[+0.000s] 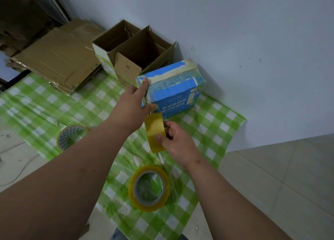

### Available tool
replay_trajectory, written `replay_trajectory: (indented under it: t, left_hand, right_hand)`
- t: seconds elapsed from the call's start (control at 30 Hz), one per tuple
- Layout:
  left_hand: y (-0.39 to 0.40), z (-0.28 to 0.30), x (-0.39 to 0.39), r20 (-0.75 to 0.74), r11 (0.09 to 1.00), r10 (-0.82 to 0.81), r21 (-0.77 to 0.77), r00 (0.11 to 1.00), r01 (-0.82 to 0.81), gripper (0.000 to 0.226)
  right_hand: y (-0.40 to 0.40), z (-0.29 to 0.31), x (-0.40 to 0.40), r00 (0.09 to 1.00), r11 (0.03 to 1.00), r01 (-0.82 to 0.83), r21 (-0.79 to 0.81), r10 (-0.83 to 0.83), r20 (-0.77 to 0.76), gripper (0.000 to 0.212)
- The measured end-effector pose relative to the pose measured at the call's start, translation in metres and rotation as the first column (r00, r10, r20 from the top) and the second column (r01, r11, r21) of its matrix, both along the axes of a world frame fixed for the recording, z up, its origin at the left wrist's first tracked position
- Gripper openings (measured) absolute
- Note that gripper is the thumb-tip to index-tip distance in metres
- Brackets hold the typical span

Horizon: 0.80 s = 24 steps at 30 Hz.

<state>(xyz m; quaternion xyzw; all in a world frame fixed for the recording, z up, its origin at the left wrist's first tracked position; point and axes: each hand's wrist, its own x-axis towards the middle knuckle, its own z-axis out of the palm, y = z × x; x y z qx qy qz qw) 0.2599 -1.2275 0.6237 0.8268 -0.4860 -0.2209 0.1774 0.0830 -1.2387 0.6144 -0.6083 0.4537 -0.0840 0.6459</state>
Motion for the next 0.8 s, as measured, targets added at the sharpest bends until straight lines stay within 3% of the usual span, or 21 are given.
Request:
replay_trajectory:
  t: [0.23,0.4,0.5,0.57,0.7,0.8]
  left_hand:
    - [0.003,0.002,-0.006,-0.047,1.0,0.012,0.012,0.999,-0.011,0.079]
    - [0.012,0.004,-0.014,-0.214,0.975,0.185,-0.083,0.959,-0.206,0.092]
    - [0.02,0.0,-0.016,-0.499,0.921,0.283,-0.097,0.82,-0.377,0.092]
    - [0.026,-0.003,-0.017,-0.661,0.873,0.326,-0.063,0.676,-0.483,0.074]
    - [0.034,-0.013,-0.025,-0.657,0.814,0.463,0.051,0.595,-0.578,0.025]
    - [0.034,-0.014,-0.033,-0.718,0.792,0.511,0.179,0.474,-0.583,0.033]
  right_hand:
    - [0.003,-0.006,-0.003,0.998,0.999,0.044,0.011,-0.043,-0.049,0.02]
    - [0.001,-0.008,0.003,0.997,1.0,0.011,-0.001,-0.011,-0.082,0.029]
    - [0.002,-0.011,0.004,0.996,1.0,0.005,0.024,-0.003,-0.085,0.033]
    - [0.002,-0.012,0.004,0.997,0.999,0.001,0.037,0.002,-0.082,0.035]
    - [0.004,-0.011,0.003,0.998,0.999,0.006,0.054,-0.002,-0.066,0.035]
    - [0.004,-0.011,0.002,0.998,0.998,0.018,0.06,-0.015,-0.057,0.034]
